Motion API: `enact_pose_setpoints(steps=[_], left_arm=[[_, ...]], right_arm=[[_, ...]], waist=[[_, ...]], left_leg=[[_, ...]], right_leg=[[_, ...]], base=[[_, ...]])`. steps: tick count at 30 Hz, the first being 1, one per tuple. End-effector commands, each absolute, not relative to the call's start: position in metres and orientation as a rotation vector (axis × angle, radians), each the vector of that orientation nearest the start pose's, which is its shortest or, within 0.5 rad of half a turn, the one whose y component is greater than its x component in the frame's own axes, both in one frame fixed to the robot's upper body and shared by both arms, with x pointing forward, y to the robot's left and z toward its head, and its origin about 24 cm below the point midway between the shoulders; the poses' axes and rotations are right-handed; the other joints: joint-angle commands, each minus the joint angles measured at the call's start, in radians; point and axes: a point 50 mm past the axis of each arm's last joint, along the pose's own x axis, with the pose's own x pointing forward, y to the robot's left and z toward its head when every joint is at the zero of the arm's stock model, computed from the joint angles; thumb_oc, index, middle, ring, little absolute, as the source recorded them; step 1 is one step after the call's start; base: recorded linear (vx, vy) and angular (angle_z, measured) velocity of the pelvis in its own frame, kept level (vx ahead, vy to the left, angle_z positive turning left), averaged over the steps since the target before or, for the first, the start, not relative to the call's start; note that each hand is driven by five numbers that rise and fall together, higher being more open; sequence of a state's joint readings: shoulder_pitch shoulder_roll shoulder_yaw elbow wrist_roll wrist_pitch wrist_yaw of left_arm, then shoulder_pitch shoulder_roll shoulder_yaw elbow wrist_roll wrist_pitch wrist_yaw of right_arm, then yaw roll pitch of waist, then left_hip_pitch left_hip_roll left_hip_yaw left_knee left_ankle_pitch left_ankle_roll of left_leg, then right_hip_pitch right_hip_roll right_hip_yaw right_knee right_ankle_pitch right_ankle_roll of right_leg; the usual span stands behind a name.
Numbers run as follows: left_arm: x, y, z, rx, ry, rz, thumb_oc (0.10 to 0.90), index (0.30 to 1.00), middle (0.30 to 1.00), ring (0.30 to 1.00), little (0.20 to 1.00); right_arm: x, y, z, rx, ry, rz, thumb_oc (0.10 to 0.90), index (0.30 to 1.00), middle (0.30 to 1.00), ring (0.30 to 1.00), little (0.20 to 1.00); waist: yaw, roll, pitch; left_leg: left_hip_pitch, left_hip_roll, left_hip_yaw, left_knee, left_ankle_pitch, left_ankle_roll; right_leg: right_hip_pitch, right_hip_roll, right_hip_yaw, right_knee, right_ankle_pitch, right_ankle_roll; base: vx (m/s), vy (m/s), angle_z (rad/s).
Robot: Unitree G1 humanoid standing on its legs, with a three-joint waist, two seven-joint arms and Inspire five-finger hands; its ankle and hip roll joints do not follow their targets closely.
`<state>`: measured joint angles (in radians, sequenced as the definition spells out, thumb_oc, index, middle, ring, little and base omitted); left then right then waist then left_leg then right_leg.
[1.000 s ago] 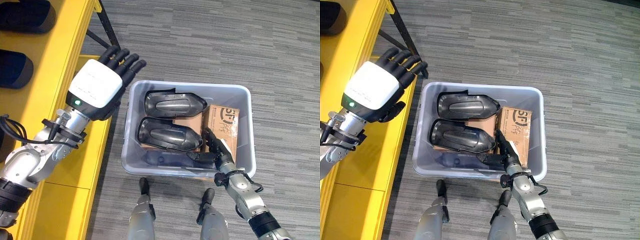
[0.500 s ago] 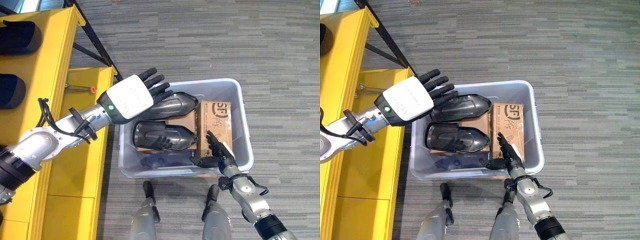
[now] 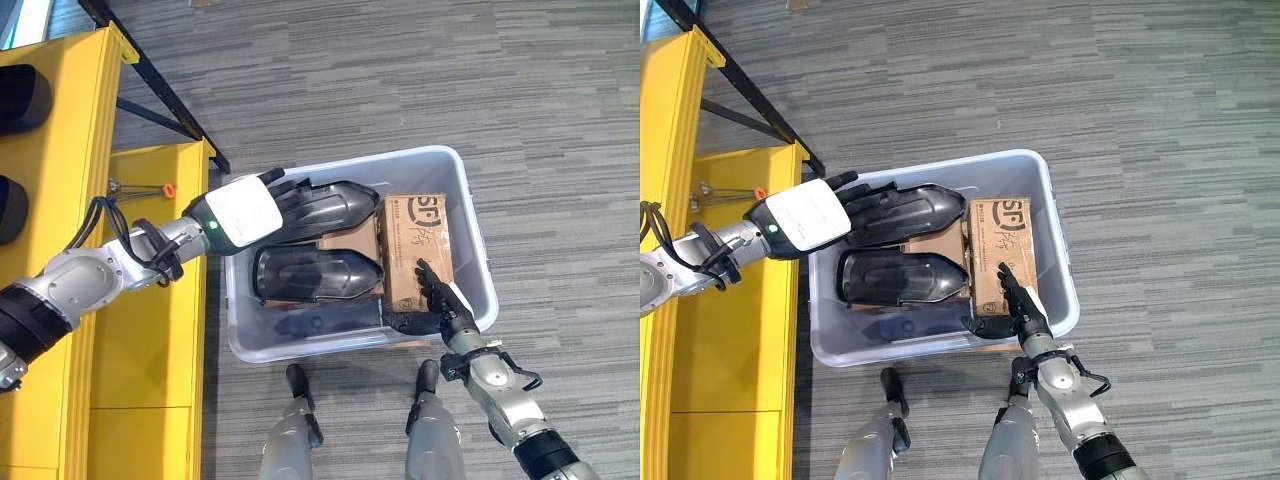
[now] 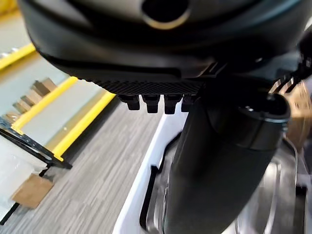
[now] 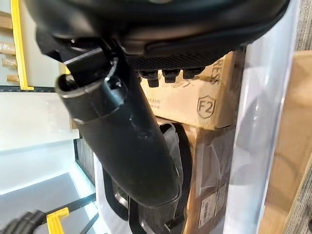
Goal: Move parts from the plastic box to the shelf.
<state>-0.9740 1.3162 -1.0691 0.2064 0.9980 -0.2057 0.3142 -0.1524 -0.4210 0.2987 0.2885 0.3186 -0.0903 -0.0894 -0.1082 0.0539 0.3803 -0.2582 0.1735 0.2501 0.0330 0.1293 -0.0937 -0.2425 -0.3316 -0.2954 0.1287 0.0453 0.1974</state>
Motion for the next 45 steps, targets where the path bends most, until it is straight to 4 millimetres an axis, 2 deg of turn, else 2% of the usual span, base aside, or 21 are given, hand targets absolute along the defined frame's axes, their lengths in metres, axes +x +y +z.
enact_pose_setpoints(steps=[1,8,22,29,45], left_arm=[[0.327,0.243,0.258,2.49,-0.769,-0.118,0.9,1.0,1.0,1.0,1.0],[0.334,0.247,0.244,2.536,-0.728,-0.141,0.9,1.0,1.0,1.0,1.0],[0.346,0.238,0.223,2.531,-0.73,-0.173,0.9,1.0,1.0,1.0,1.0],[0.35,0.231,0.198,2.522,-0.699,-0.273,0.9,1.0,1.0,1.0,1.0],[0.358,0.236,0.158,2.528,-0.56,-0.38,0.9,1.0,1.0,1.0,1.0]], right_arm=[[0.282,-0.187,0.066,-0.106,-0.127,0.103,0.9,1.0,1.0,1.0,1.0],[0.28,-0.191,0.069,-0.113,-0.145,0.089,0.9,1.0,1.0,1.0,1.0],[0.279,-0.193,0.074,-0.092,-0.176,0.065,0.9,1.0,1.0,1.0,1.0],[0.281,-0.19,0.076,-0.09,-0.187,0.075,0.9,1.0,1.0,1.0,1.0],[0.283,-0.188,0.081,-0.094,-0.207,0.088,0.9,1.0,1.0,1.0,1.0]], waist=[[-0.002,-0.022,0.024],[-0.013,-0.027,0.044],[-0.032,-0.038,0.062],[-0.04,-0.043,0.074],[-0.059,-0.053,0.092]], left_leg=[[0.018,0.029,-0.007,0.094,-0.123,-0.032],[-0.007,0.033,-0.001,0.119,-0.131,-0.033],[-0.049,0.033,-0.002,0.139,-0.138,-0.032],[-0.051,0.031,0.003,0.136,-0.139,-0.031],[-0.074,0.03,0.009,0.135,-0.135,-0.03]], right_leg=[[-0.049,0.033,0.051,0.013,-0.015,-0.003],[-0.077,0.037,0.064,0.023,-0.015,-0.006],[-0.113,0.043,0.082,0.024,-0.009,-0.011],[-0.123,0.048,0.094,0.017,-0.007,-0.012],[-0.152,0.061,0.117,0.012,0.001,-0.018]], base=[[0.0,0.001,-0.11],[-0.01,0.003,-0.07],[0.0,0.001,-0.01],[0.0,0.0,0.0],[0.0,0.0,-0.02]])
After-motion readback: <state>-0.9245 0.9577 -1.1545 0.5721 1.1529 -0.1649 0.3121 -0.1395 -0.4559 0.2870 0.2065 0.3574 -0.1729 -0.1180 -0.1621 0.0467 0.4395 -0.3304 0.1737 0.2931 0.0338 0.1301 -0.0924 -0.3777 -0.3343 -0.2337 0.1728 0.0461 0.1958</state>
